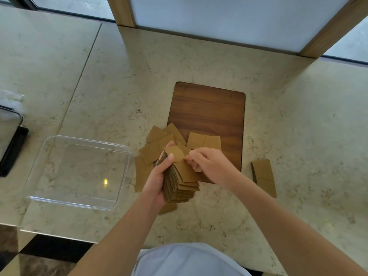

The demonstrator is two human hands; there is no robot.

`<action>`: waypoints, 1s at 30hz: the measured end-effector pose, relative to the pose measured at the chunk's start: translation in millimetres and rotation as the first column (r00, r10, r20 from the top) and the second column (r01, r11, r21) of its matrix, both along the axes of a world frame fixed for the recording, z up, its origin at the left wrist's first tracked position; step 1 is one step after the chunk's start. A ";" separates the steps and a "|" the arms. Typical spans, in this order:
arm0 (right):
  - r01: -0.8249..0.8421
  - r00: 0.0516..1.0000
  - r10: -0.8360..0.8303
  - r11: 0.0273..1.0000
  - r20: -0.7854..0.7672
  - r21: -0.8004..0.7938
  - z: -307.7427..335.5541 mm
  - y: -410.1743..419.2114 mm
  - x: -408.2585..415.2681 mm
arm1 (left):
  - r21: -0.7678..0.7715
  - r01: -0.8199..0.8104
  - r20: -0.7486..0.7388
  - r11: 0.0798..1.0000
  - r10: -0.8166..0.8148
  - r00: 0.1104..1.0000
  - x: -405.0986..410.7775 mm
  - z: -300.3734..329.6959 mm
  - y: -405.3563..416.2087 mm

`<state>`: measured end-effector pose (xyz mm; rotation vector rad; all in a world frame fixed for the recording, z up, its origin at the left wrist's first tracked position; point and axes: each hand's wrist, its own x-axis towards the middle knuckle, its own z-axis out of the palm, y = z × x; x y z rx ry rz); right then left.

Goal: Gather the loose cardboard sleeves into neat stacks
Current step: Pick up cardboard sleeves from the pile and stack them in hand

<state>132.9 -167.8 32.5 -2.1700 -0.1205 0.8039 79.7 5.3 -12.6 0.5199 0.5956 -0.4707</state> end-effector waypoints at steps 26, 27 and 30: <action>-0.008 0.997 0.026 0.974 -0.076 0.227 28.3 -48.1 55.7 | -0.019 0.194 0.036 0.981 -0.193 0.980 -9.5 5.5 12.6; -0.077 0.992 0.098 0.971 -0.080 0.226 37.4 -44.6 56.2 | -0.014 0.213 0.048 0.977 -0.212 0.976 -12.4 6.6 12.4; -0.327 0.934 0.345 0.931 -0.098 0.162 55.2 -23.1 49.5 | 0.009 0.269 0.045 0.963 -0.269 0.962 -20.3 12.4 9.2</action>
